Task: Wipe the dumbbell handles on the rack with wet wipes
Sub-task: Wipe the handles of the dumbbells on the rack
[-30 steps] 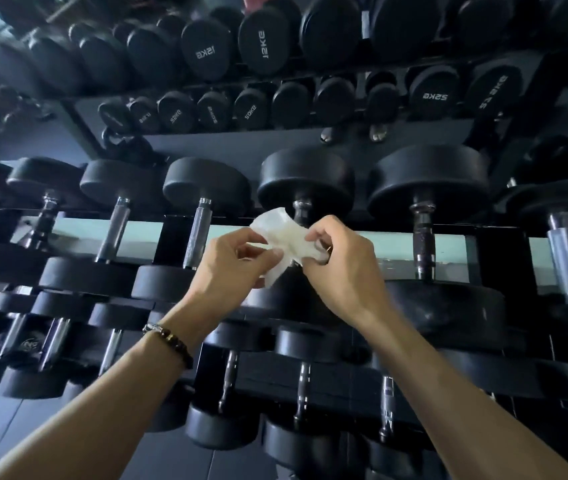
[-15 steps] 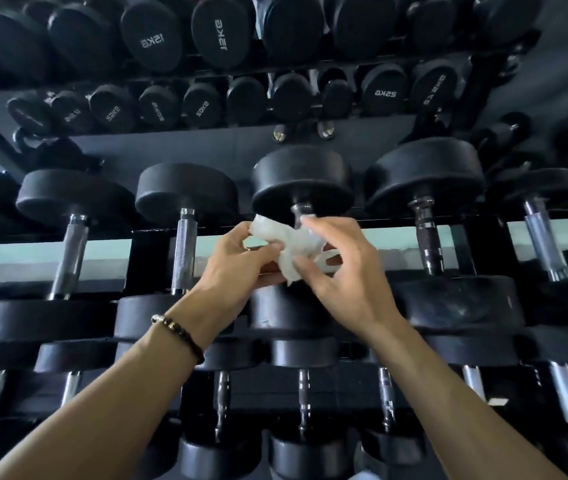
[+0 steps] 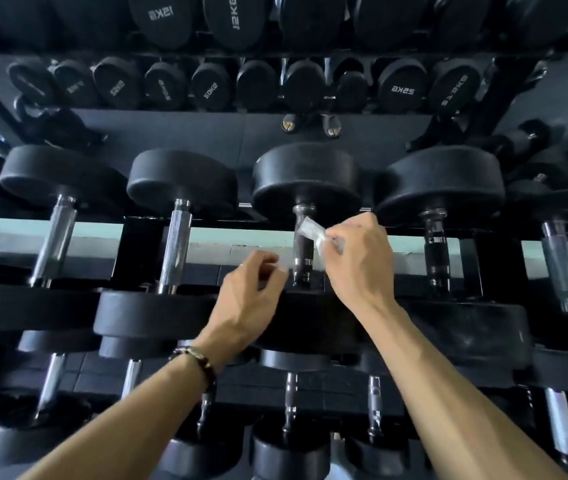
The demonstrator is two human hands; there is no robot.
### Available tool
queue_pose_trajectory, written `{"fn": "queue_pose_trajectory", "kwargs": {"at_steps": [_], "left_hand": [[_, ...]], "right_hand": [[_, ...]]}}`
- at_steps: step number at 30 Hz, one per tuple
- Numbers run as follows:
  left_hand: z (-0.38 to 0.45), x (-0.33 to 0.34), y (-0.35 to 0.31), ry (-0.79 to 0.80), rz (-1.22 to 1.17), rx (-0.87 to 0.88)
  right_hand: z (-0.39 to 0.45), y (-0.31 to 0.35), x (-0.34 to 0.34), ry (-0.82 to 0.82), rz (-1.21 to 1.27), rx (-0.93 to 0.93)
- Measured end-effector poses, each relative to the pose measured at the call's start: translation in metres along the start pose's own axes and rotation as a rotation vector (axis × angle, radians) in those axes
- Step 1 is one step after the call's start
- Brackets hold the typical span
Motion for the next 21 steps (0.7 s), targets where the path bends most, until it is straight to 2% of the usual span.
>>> {"fn": "queue_pose_trajectory", "kwargs": {"at_steps": [6,11,12,13,15,17,20,21], "left_hand": [[-0.001,0.007,0.014,-0.041,-0.075,-0.003],[0.001,0.007,0.014,-0.039,-0.079,0.004],[0.001,0.006,0.014,-0.039,-0.082,0.0],[0.001,0.006,0.015,-0.04,-0.086,-0.001],[0.001,0.006,0.016,-0.047,-0.097,-0.003],[0.001,0.007,0.018,-0.05,-0.106,-0.007],[0.002,0.008,0.019,-0.059,-0.117,0.0],[0.002,0.007,0.019,-0.063,-0.116,0.004]], "right_hand": [[0.031,0.033,0.027,0.023,-0.01,-0.246],[-0.003,0.06,0.049,0.456,-0.16,-0.751],[-0.001,0.057,0.047,0.444,-0.204,-0.789],[0.009,0.053,0.044,0.364,-0.25,-0.779],[0.033,0.044,0.034,0.173,-0.293,-0.669],[0.033,0.041,0.033,0.102,-0.3,-0.644],[0.002,0.044,0.047,0.298,-0.232,-0.859],[0.001,0.042,0.048,0.338,-0.219,-0.874]]}}
Point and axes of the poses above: each hand's wrist, its own z-axis towards the middle knuckle, its own x-axis out of the palm, y = z × x, the point moved 10 cm from there along z, towards the middle knuckle, and after that the axes turned 6 degrees about -z, right-handed, at the moved point
